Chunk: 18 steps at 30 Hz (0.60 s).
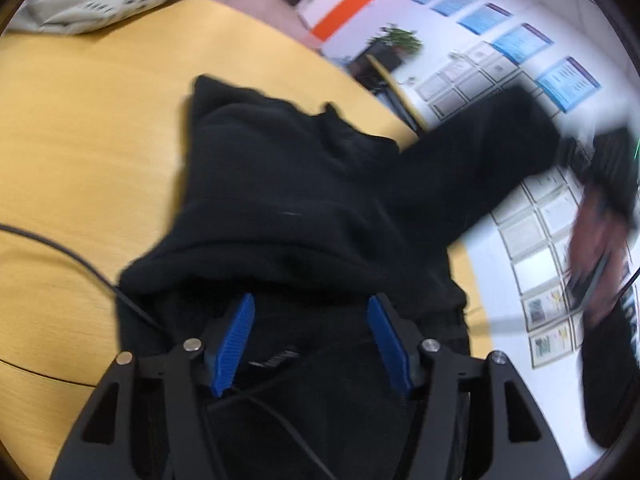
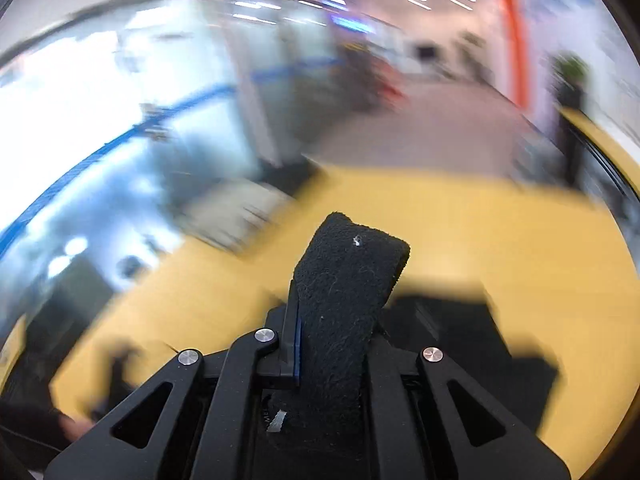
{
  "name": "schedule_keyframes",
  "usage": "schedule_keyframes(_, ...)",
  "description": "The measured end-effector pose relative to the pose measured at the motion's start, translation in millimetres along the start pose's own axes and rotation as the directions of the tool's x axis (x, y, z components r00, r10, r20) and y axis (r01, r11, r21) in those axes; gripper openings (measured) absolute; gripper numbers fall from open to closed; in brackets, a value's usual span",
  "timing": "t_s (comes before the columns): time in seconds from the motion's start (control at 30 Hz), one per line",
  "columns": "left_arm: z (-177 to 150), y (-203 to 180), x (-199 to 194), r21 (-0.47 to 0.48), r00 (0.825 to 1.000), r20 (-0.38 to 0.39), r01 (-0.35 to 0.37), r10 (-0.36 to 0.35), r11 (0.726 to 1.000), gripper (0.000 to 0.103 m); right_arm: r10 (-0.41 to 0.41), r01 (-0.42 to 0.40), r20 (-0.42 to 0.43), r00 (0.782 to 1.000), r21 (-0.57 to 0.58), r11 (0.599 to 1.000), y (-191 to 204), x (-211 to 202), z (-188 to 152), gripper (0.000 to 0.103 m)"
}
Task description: Fold clothes
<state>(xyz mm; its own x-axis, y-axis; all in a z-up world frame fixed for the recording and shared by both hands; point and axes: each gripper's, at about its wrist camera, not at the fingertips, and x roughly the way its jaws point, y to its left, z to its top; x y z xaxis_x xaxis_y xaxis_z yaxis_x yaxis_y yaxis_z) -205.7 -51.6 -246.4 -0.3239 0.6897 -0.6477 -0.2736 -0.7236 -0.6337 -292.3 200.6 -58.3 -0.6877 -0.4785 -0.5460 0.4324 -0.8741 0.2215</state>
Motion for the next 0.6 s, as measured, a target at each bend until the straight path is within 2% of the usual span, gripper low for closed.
schedule_keyframes(0.07,-2,-12,-8,0.022,1.000,0.019,0.019,-0.020,1.000,0.064,0.128,-0.119,0.068,0.989,-0.132,0.984,69,-5,56,0.005)
schedule_keyframes(0.13,-4,-25,-16,0.055,0.998,0.045,0.036,-0.038,0.998,0.072,0.214,-0.175,0.128,0.968,-0.265,0.948,124,-16,90,0.005)
schedule_keyframes(0.2,-10,-37,-25,0.119,0.997,0.069,0.027,-0.035,0.993,0.077,0.220,-0.171,0.133,0.966,-0.307,0.936,146,-16,100,0.005)
schedule_keyframes(0.27,-14,-40,-23,0.155,0.998,0.060,0.006,-0.016,0.988,0.077,0.175,-0.151,0.066,0.982,-0.268,0.952,136,7,91,0.006)
schedule_keyframes(0.37,-5,-22,-9,0.085,0.998,0.059,-0.020,0.015,0.996,0.077,0.075,-0.085,-0.062,0.995,-0.189,0.978,95,45,54,0.006)
schedule_keyframes(0.5,12,12,10,-0.020,0.997,0.043,-0.056,0.057,0.998,0.077,-0.053,0.035,-0.182,0.982,-0.099,0.994,32,59,-15,0.005)
schedule_keyframes(0.6,21,35,23,-0.075,0.996,0.027,-0.088,0.090,0.993,0.077,-0.129,0.133,-0.239,0.962,0.000,0.991,-30,39,-60,0.005)
